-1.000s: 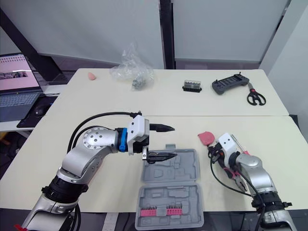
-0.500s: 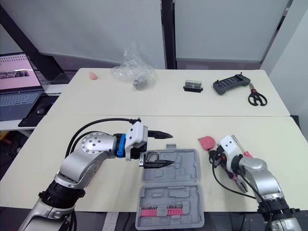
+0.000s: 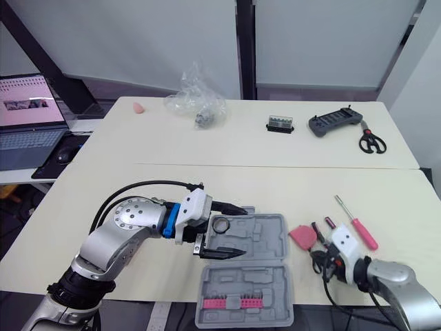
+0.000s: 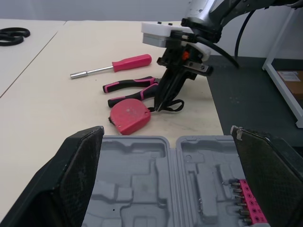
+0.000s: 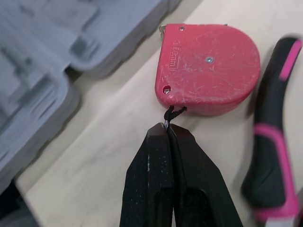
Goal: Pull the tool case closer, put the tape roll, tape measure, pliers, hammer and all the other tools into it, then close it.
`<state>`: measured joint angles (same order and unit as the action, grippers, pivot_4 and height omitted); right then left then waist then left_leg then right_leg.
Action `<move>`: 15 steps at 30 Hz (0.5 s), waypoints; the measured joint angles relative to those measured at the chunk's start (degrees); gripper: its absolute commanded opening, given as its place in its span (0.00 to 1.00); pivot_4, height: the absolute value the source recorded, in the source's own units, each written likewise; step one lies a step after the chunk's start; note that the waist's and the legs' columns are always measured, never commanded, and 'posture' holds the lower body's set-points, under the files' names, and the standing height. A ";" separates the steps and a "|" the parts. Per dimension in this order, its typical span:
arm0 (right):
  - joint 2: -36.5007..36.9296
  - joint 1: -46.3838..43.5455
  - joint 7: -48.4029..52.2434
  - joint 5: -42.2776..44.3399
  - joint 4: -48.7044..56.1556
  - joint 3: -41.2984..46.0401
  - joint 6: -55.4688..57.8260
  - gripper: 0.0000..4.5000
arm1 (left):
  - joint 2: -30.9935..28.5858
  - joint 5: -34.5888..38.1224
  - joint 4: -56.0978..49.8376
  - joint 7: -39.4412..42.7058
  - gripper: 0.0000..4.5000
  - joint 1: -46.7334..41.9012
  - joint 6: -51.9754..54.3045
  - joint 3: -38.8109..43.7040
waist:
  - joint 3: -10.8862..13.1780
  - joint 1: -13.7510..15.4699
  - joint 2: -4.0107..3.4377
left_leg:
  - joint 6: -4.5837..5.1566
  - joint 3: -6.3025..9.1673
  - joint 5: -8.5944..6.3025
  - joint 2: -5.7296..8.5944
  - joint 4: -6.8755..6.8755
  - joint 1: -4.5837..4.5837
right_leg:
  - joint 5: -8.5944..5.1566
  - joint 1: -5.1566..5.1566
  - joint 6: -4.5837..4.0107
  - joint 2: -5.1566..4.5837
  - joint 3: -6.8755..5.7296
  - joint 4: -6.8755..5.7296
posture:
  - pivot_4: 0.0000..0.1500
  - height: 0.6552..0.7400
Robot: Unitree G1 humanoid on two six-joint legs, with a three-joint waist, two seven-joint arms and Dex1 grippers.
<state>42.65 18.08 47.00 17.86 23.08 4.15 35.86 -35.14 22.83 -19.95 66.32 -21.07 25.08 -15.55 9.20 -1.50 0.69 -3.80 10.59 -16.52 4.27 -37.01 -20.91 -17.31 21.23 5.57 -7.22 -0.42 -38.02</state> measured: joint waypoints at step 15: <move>3.15 1.62 2.28 3.34 6.36 -1.85 2.75 0.35 | -0.13 0.00 0.01 0.73 1.00 1.10 -0.62 -0.51 | 0.03 -0.03 0.05 | 0.01 0.03 -0.01 -0.01 0.00 0.03 | 0.00 -0.06 0.00 0.04 -0.01 0.06 | 1.00 1.00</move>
<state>45.80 19.70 49.29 21.19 29.44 2.30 38.61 -35.27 22.83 -19.94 67.05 -19.97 24.46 -16.06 9.23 -1.52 0.74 -3.78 10.63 -16.52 4.25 -37.01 -20.88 -17.31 21.17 5.57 -7.18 -0.43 -37.96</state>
